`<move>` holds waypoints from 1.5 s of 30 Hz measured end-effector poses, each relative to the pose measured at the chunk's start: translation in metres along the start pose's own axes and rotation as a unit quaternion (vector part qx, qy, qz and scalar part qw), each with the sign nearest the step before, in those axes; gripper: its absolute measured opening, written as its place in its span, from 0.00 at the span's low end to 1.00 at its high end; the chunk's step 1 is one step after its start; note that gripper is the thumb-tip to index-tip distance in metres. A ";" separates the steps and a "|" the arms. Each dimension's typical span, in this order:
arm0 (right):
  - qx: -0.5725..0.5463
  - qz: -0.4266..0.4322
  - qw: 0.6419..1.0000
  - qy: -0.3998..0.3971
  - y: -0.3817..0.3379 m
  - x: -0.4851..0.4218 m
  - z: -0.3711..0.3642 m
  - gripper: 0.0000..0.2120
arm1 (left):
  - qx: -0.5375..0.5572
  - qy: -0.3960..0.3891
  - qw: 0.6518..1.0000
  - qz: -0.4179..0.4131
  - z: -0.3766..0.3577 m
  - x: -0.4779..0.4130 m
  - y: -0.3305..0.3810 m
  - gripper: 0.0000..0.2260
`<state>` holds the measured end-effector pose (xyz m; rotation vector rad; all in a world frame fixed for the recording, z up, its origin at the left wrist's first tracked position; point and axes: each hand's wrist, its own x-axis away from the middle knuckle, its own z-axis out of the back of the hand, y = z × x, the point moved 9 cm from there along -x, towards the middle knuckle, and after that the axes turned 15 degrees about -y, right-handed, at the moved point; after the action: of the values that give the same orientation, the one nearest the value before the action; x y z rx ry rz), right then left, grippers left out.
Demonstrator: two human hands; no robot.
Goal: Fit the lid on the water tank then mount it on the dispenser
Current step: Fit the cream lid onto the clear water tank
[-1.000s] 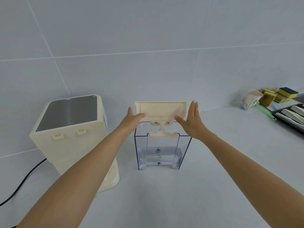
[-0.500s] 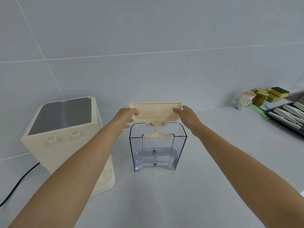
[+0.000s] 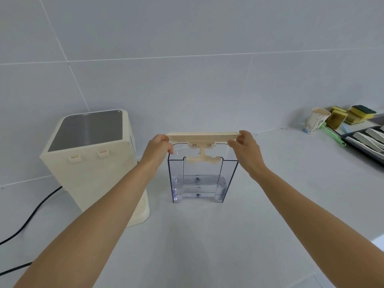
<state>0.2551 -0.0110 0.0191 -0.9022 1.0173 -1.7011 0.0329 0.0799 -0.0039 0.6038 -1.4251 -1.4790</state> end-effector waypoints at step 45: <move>0.189 -0.061 0.967 -0.157 0.019 -0.033 -0.028 0.19 | 0.088 -0.013 0.996 0.015 -0.076 0.025 -0.050 0.44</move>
<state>0.2466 0.0229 -0.0130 -0.9548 0.4151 -1.7069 0.0729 0.0154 -0.0598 0.6713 -1.5896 -1.3511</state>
